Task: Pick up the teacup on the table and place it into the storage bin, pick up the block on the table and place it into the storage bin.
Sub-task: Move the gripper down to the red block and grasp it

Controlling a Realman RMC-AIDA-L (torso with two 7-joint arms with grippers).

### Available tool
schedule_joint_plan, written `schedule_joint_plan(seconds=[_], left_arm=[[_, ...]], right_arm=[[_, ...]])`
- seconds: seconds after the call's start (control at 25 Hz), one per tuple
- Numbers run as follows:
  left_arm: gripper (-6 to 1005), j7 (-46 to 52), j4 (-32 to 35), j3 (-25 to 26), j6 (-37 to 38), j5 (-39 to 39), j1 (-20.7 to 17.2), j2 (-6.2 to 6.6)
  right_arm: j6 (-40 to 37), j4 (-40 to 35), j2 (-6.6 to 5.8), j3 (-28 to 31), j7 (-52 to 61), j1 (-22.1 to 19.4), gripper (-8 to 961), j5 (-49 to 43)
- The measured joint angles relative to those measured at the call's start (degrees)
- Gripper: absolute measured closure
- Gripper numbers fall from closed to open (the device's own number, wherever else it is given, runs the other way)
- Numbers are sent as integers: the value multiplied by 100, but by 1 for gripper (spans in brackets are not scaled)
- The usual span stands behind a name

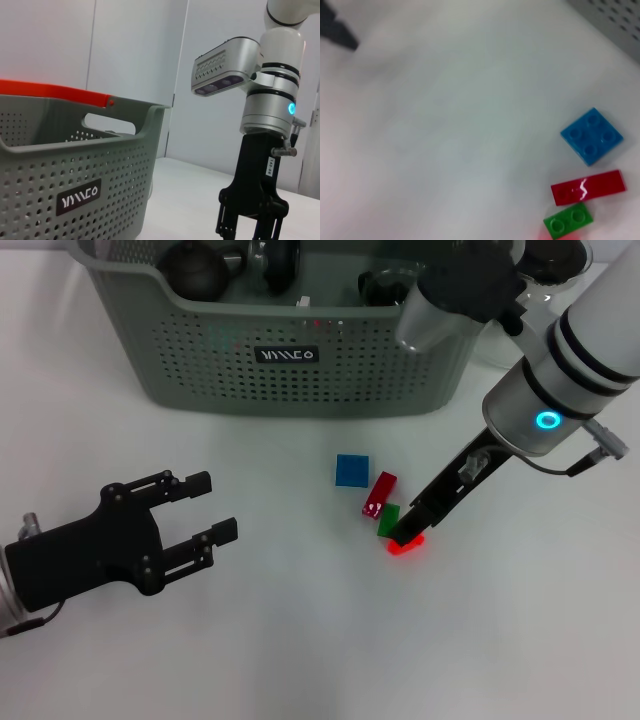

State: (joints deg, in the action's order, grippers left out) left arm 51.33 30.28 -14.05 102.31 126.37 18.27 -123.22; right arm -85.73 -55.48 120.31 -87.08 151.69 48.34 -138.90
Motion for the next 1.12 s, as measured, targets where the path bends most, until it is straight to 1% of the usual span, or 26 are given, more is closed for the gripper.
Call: schedule_joint_plan(seconds=[0.16, 0.32, 0.68, 1.12], left_arm=[[378, 0, -7, 0, -70, 2, 1, -2], [377, 0, -19, -1, -150, 2, -5, -8], [377, -10, -30, 8, -193, 2, 3, -9], [377, -10, -102, 7, -230, 2, 10, 9]], right_arm=[[14, 31, 17, -143, 509, 9, 369, -2], [228, 39, 9, -458, 776, 13, 369, -17], [376, -2, 19, -810, 508, -23, 368, -38], [538, 1, 30, -970, 588, 11, 369, -192]])
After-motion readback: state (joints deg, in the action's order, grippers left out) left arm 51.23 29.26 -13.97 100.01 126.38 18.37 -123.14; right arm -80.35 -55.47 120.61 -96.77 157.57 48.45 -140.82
